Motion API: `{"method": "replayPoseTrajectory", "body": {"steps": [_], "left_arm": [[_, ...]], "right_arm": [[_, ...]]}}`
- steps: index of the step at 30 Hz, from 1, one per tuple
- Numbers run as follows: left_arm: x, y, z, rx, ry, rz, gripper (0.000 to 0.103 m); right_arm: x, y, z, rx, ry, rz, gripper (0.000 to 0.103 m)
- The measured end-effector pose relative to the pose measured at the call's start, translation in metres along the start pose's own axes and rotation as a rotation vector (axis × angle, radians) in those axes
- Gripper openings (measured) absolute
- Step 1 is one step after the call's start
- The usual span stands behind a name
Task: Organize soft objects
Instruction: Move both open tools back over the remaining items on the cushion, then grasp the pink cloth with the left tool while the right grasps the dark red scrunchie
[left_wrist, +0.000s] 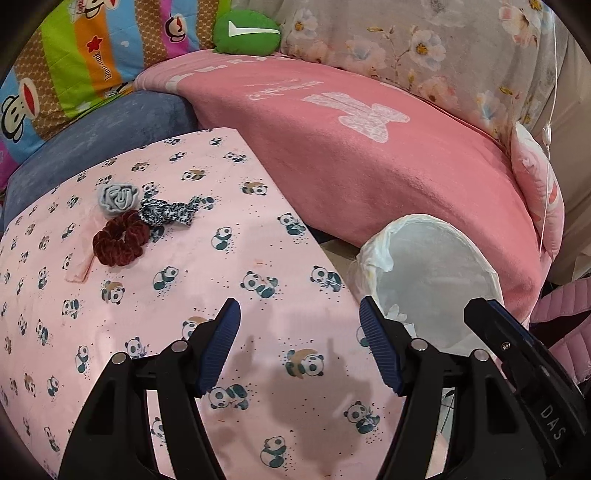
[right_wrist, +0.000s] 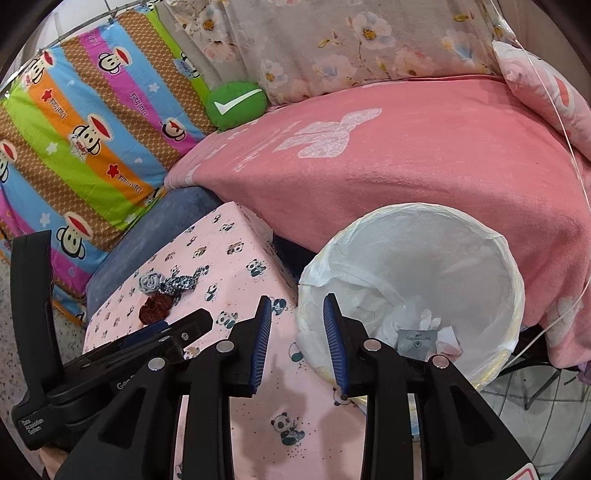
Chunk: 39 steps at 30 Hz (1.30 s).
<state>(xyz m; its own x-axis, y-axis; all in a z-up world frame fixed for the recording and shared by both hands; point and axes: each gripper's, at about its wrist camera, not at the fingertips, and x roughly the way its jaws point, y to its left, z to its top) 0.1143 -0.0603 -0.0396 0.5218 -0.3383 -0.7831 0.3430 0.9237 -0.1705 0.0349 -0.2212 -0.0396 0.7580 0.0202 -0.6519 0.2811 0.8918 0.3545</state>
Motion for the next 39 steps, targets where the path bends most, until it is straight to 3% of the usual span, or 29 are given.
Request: {"method": "replayPoseTrajectory", "body": {"steps": [15, 19, 27, 39], "left_arm": [[-0.014, 0.084, -0.007, -0.115, -0.021, 0.061, 0.064], [-0.016, 0.119, -0.011, -0.16, -0.029, 0.104, 0.069], [-0.008, 0.195, -0.01, -0.247, -0.02, 0.194, 0.07], [0.041, 0.265, 0.014, -0.306, 0.029, 0.207, 0.07]], "right_arm": [[0.026, 0.081, -0.02, -0.123, 0.071, 0.048, 0.045], [0.041, 0.103, -0.023, -0.129, 0.102, 0.083, 0.049], [0.092, 0.162, -0.026, -0.142, 0.168, 0.133, 0.049], [0.196, 0.227, -0.022, -0.188, 0.255, 0.127, 0.049]]}}
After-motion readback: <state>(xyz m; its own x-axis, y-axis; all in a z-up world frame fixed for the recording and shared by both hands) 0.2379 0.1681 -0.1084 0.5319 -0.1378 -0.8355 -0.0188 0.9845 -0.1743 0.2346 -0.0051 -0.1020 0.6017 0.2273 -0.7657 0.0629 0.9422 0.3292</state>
